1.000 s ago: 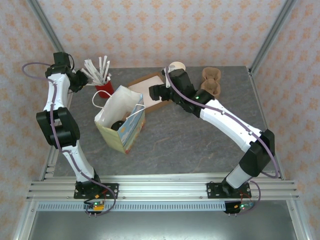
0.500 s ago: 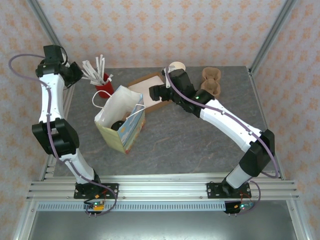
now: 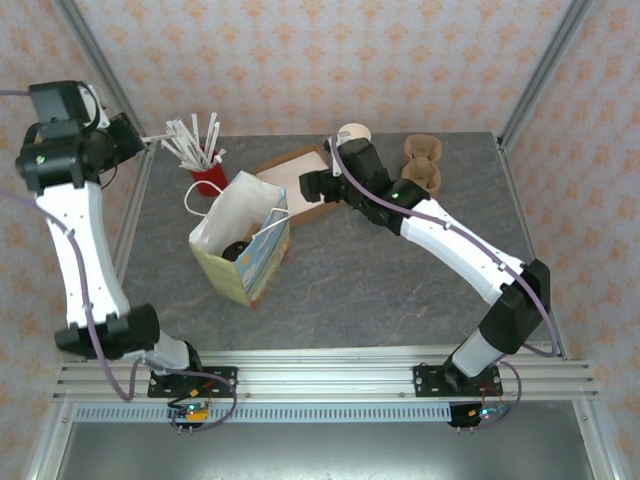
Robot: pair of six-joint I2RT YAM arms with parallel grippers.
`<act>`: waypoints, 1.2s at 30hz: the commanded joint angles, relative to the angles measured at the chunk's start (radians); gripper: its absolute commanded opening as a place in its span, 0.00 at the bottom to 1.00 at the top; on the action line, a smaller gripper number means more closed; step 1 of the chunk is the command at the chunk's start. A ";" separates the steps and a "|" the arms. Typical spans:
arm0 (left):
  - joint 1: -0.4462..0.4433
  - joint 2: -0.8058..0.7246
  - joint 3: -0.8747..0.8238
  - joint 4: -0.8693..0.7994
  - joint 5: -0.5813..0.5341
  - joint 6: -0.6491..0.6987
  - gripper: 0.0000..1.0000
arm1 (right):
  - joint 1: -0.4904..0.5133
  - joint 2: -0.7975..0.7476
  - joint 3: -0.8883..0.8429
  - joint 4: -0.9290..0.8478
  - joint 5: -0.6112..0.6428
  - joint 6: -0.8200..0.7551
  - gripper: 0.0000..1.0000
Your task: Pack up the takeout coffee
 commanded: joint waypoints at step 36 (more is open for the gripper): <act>-0.488 -0.260 -0.525 -0.066 -0.062 0.104 0.06 | -0.228 -0.115 -0.076 -0.119 0.105 0.051 0.91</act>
